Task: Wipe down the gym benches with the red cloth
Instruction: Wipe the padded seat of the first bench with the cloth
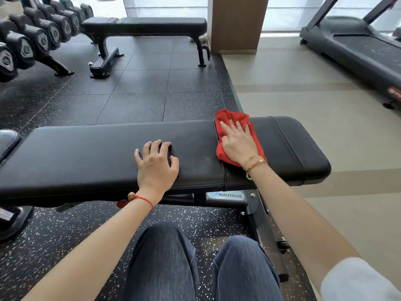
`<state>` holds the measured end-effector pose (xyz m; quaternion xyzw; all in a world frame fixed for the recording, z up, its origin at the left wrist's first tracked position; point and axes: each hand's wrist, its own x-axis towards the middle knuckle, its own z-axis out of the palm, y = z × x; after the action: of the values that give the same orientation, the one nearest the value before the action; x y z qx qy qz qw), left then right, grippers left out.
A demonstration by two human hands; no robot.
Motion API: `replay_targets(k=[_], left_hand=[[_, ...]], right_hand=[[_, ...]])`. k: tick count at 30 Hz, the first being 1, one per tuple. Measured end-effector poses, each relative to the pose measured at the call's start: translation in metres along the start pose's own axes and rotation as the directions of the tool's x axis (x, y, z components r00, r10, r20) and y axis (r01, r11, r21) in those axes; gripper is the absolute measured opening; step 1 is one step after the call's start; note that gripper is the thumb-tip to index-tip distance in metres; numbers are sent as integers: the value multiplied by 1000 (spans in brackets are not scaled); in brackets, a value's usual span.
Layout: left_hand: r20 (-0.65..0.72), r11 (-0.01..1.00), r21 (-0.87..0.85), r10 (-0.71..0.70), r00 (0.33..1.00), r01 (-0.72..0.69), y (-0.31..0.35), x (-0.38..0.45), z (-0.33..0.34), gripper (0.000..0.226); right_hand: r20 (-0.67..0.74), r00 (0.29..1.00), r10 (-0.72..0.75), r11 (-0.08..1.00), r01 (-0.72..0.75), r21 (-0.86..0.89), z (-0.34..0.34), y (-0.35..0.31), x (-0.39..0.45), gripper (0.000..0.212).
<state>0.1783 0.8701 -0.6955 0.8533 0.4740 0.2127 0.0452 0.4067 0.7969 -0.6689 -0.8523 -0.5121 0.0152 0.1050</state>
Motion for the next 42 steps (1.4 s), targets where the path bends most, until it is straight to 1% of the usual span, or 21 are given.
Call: replay_targets(k=[3,7,9,11,12,14,17,19,21,22,24,26,27,28,29,30,32,36,39,42], left_hand=[[-6,1000,-5,-1,1000,1,0,1,0,42],[-16,1000,-20,-14,1000,13,-1,1,1,40],[-19,1000,-26,-15,1000,14,-1,1,0,40],[-18,1000,-30,-6,1000,6,-2,1,0,40],[-20,1000,-32,-1,1000,0,-3,1,0,40],[-20,1000,-28,7,1000,-7,-4,0,0,41],[-18,1000,-26,7,1000,-7,-4,-1,0,42],[-16,1000,-26,4,1000,-5,-4,-1,1,43],[-17,1000,-21,2,1000,-2,-3,0,1,44],[-18,1000,-21,1,1000,-2,-3,0,1,44],[-24,1000,-25,0,1000,0,-2,0,1,43],[-26,1000,-26,5,1000,-6,-2,0,0,42],[-26,1000,-30,6,1000,-7,-2,0,0,41],[-27,999,-35,5,1000,-6,-2,0,0,41],[-30,999,-36,3,1000,-5,-2,0,0,41],[-32,999,-35,2,999,-4,-2,0,0,41],[-32,999,-36,0,999,-1,-2,-1,0,41],[-5,998,-64,-10,1000,10,-3,-1,-3,42],[33,995,-102,0,999,4,-5,-1,-9,44],[10,995,-93,27,1000,-26,-16,-1,-20,44]], right_hand=[[35,997,-72,997,72,23,3,-27,16,56],[21,973,-232,972,232,-36,11,-55,-9,57],[-2,953,-302,953,302,-40,11,-54,-32,58],[-19,940,-342,940,341,-30,8,-42,-56,59],[-31,941,-336,942,336,-14,7,-33,-67,59],[-39,960,-276,961,276,4,0,-10,-79,60],[-49,994,-94,991,89,-96,-9,33,-68,66],[-59,997,53,988,-61,-142,-15,56,-50,61],[-56,986,154,981,-159,-107,-16,61,-33,55],[-58,985,163,981,-168,-93,-16,55,-28,56],[-54,994,92,989,-97,-108,-11,36,-24,55],[-39,996,-74,984,67,-163,-2,10,-32,54],[-33,987,-159,974,151,-166,3,-2,-39,54],[-42,976,-213,971,206,-124,7,-12,-46,54],[-53,972,-230,972,227,-60,9,-20,-52,55],[-64,972,-226,974,227,10,10,-25,-54,56],[-42,978,-206,976,209,63,10,-29,-53,57],[15,987,-163,985,162,52,9,-38,-36,57],[43,989,-138,990,137,30,9,-58,-19,56],[59,989,-133,990,130,47,11,-76,-3,56]])
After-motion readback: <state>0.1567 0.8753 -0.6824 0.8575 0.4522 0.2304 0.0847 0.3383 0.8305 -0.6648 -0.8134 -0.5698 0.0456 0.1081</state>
